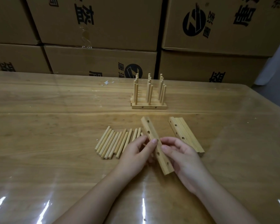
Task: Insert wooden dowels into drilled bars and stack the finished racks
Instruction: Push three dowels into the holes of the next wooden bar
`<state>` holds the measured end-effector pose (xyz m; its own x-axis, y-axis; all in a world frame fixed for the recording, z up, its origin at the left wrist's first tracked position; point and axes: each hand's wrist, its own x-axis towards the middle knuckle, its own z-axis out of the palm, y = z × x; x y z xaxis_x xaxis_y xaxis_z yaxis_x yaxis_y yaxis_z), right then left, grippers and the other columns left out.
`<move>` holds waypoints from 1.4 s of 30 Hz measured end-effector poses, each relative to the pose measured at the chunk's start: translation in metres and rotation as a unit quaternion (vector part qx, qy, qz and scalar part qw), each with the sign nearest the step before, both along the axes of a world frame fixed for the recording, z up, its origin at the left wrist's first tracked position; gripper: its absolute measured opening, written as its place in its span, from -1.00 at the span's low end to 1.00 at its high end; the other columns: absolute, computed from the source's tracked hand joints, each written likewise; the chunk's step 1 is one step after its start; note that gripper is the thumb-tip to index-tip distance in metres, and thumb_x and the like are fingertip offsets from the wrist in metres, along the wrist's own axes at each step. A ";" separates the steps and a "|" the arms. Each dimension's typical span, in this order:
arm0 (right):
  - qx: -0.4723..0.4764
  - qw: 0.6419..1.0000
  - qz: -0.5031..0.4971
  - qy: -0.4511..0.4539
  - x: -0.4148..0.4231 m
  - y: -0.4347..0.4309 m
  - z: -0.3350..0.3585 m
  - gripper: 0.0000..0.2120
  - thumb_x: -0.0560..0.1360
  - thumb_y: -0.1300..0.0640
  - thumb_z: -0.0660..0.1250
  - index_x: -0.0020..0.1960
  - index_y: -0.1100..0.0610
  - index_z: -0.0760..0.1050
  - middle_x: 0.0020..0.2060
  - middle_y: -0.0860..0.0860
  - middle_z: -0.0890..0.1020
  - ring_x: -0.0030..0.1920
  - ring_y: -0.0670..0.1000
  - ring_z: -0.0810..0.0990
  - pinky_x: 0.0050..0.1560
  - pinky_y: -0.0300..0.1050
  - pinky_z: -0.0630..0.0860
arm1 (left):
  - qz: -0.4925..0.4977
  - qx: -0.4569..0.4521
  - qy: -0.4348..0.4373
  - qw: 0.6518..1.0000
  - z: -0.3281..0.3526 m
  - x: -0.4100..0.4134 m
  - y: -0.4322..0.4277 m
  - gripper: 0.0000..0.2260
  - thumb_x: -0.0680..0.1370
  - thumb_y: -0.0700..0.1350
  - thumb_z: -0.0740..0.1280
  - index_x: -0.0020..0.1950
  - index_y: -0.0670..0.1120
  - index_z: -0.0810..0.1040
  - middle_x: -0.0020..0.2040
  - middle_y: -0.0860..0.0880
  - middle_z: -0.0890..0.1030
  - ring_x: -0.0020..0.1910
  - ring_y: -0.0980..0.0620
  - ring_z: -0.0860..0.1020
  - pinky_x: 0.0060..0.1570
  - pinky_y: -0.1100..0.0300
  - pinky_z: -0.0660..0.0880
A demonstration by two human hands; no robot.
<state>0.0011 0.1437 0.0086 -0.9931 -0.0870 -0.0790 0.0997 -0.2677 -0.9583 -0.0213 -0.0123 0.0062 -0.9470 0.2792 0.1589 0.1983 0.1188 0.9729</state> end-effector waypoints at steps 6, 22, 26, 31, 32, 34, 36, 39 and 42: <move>-0.006 0.999 0.024 0.023 -0.006 0.001 -0.003 -0.80 0.50 0.25 0.27 0.05 0.12 0.61 -0.02 0.14 0.67 0.04 0.10 0.64 -0.01 -0.13 0.59 | 0.011 0.077 -0.043 0.996 0.000 -0.005 -0.003 -0.73 0.45 0.06 0.32 -0.01 -0.10 0.60 -0.26 0.01 0.60 -0.35 0.17 0.57 -0.37 0.33 0.48; 0.575 0.755 0.089 0.302 -0.006 -0.003 -0.015 -0.77 0.54 0.00 0.25 0.17 -0.07 0.54 0.30 -0.29 0.36 0.32 -0.19 0.26 0.31 -0.19 0.21 | 0.031 0.294 -0.117 0.948 -0.002 -0.013 -0.014 -0.71 0.45 0.17 0.35 -0.05 -0.01 0.67 -0.13 -0.13 0.69 -0.26 0.05 0.65 -0.35 0.25 0.58; 0.625 0.722 0.032 0.295 -0.004 -0.004 -0.013 -0.72 0.54 -0.02 0.22 0.23 -0.07 0.51 0.24 -0.23 0.44 0.25 -0.15 0.37 0.22 -0.18 0.33 | 0.045 0.246 -0.135 0.959 -0.004 -0.013 -0.010 -0.73 0.45 0.17 0.29 -0.10 0.05 0.69 -0.23 -0.05 0.67 -0.25 0.04 0.64 -0.29 0.18 0.56; 0.664 0.700 -0.055 0.258 -0.006 -0.001 -0.009 -0.82 0.51 0.07 0.30 0.09 0.04 0.55 -0.02 -0.12 0.55 0.01 -0.07 0.49 -0.08 -0.24 0.41 | 0.041 0.206 -0.147 0.966 -0.003 -0.010 -0.007 -0.68 0.44 0.13 0.25 -0.07 -0.02 0.71 -0.34 0.02 0.63 -0.37 0.15 0.58 -0.40 0.34 0.47; 0.665 0.700 -0.060 0.253 -0.005 -0.001 -0.009 -0.84 0.51 0.09 0.30 0.08 0.03 0.55 -0.03 -0.13 0.55 0.01 -0.07 0.49 -0.10 -0.26 0.40 | 0.042 0.201 -0.149 0.967 -0.003 -0.010 -0.008 -0.68 0.47 0.12 0.24 -0.06 -0.03 0.70 -0.36 0.01 0.61 -0.39 0.14 0.56 -0.41 0.34 0.45; 0.664 0.702 -0.063 0.248 -0.005 -0.002 -0.008 -0.79 0.52 0.14 0.28 0.14 0.01 0.52 0.00 -0.14 0.54 0.04 -0.08 0.48 -0.09 -0.28 0.39 | 0.042 0.194 -0.152 0.968 -0.004 -0.011 -0.008 -0.67 0.56 0.08 0.20 -0.03 -0.07 0.69 -0.38 -0.02 0.56 -0.42 0.11 0.51 -0.43 0.31 0.42; 0.665 0.704 -0.065 0.239 -0.006 -0.002 -0.010 -0.69 0.53 0.16 0.24 0.27 0.00 0.46 0.06 -0.12 0.51 0.09 -0.08 0.44 -0.04 -0.29 0.38 | 0.040 0.195 -0.154 0.968 -0.005 -0.012 -0.009 -0.65 0.61 0.05 0.15 -0.01 -0.09 0.68 -0.39 -0.04 0.52 -0.44 0.08 0.46 -0.46 0.27 0.40; 0.654 0.717 -0.097 0.219 -0.007 -0.001 -0.009 -0.62 0.52 0.19 0.24 0.33 0.08 0.42 0.04 -0.05 0.45 0.06 -0.06 0.41 -0.07 -0.30 0.36 | 0.039 0.192 -0.149 0.969 -0.005 -0.012 -0.010 -0.64 0.62 0.05 0.14 -0.02 -0.07 0.69 -0.39 -0.04 0.51 -0.46 0.07 0.44 -0.48 0.27 0.39; 0.594 0.757 -0.154 0.225 -0.006 -0.001 -0.007 -0.68 0.49 0.31 0.26 0.24 0.20 0.51 -0.05 0.02 0.43 -0.03 -0.01 0.43 -0.13 -0.25 0.36 | 0.042 0.197 -0.144 0.969 -0.003 -0.012 -0.009 -0.63 0.63 0.05 0.12 -0.02 -0.07 0.69 -0.40 -0.02 0.50 -0.47 0.08 0.43 -0.50 0.29 0.39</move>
